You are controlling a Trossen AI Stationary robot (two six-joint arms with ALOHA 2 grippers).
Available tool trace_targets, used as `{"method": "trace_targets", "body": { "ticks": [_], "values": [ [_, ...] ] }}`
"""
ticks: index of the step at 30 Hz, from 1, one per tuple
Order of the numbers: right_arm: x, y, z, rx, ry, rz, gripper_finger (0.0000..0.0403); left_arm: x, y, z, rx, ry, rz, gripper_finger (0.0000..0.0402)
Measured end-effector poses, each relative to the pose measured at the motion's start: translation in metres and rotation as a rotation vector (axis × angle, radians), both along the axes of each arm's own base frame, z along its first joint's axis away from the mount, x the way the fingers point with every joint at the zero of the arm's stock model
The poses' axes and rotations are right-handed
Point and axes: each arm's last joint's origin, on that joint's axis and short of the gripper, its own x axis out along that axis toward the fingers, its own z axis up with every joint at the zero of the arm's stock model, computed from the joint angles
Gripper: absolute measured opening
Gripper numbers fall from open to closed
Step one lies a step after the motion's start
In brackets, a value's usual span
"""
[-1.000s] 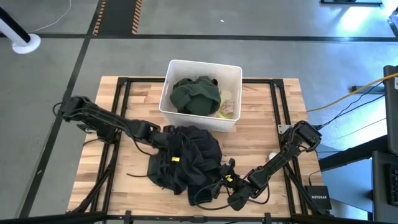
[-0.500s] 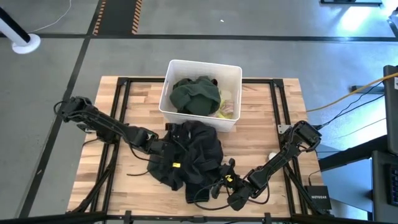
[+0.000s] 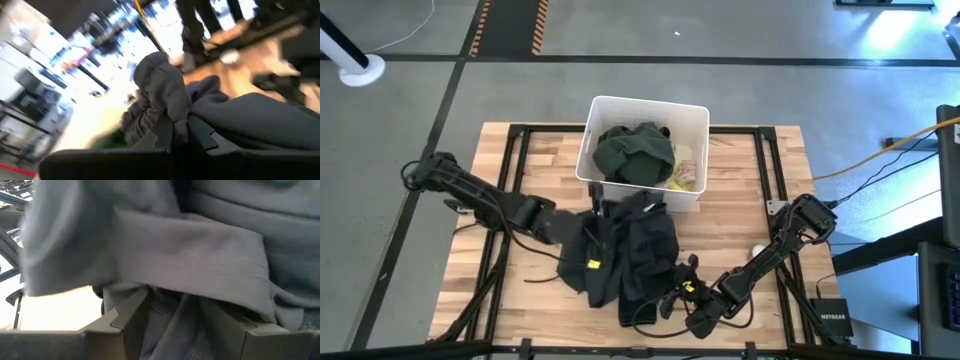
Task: Sort clothes
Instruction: Put the black pants into the white bin
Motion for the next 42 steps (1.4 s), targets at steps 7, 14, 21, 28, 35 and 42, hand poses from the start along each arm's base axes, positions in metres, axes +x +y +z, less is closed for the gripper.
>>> {"method": "trace_targets", "body": {
  "ticks": [7,14,21,28,35,42],
  "values": [
    [0.000,0.000,0.000,-0.002,-0.003,-0.004,0.0188,-0.006,0.022,0.057,0.119,-0.202,0.032,0.0023],
    [0.000,0.000,0.001,-0.010,-0.009,-0.012,0.0188,-0.016,0.054,0.111,0.232,-0.372,0.142,0.0016],
    [0.001,-0.001,0.003,-0.022,-0.033,-0.039,0.0188,-0.024,0.090,0.150,0.304,-0.489,0.204,0.0024],
    [-0.002,0.000,-0.004,-0.022,0.020,0.001,0.0188,-0.049,0.127,0.191,0.309,-0.703,0.324,0.0018],
    [0.000,-0.001,0.000,-0.038,-0.005,-0.018,0.0188,-0.061,0.148,0.207,0.285,-0.798,0.381,0.0028],
    [0.000,-0.001,0.000,-0.037,-0.006,-0.017,0.0188,-0.054,0.171,0.202,0.212,-0.850,0.343,0.0022]
  ]
}}
